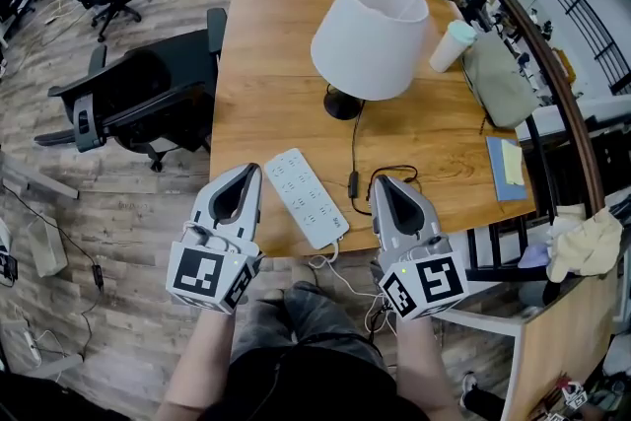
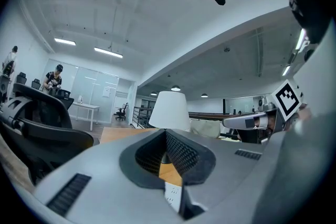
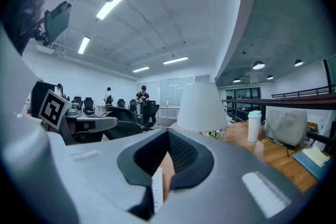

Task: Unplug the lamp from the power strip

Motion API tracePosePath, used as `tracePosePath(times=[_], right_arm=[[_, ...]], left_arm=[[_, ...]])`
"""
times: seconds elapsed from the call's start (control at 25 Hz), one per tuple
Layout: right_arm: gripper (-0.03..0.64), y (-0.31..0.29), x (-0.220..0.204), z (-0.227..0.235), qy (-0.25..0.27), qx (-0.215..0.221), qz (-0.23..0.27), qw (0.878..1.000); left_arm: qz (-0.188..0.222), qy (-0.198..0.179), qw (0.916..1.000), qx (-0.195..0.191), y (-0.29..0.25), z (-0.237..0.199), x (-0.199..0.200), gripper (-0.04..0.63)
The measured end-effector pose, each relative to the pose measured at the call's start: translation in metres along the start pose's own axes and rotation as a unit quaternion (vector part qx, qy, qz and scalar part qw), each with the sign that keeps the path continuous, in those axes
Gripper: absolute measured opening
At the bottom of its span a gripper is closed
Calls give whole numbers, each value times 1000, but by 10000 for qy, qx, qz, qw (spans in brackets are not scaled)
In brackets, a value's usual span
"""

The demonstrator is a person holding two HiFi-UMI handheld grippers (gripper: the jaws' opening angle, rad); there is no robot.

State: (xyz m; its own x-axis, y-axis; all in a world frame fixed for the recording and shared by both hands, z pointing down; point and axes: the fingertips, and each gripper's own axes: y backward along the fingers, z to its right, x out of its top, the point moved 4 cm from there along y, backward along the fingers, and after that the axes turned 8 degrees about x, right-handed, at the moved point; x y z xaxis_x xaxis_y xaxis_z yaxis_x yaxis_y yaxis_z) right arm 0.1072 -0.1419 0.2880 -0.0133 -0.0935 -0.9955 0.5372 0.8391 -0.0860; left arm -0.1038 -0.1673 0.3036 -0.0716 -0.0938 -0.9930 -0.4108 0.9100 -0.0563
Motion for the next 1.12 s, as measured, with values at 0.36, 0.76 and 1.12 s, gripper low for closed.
tracePosePath(times=[0.36, 0.76, 1.12], right_arm=[[8, 1, 13, 1, 76, -55, 44, 9999], [8, 5, 35, -4, -136, 86, 366, 9992], [8, 6, 34, -9, -79, 139, 285, 9995]], left_arm=[[64, 161, 9998, -34, -2, -8, 18, -3], [187, 187, 9996, -92, 1, -8, 35, -3], [217, 190, 9995, -103, 3, -9, 39, -3]])
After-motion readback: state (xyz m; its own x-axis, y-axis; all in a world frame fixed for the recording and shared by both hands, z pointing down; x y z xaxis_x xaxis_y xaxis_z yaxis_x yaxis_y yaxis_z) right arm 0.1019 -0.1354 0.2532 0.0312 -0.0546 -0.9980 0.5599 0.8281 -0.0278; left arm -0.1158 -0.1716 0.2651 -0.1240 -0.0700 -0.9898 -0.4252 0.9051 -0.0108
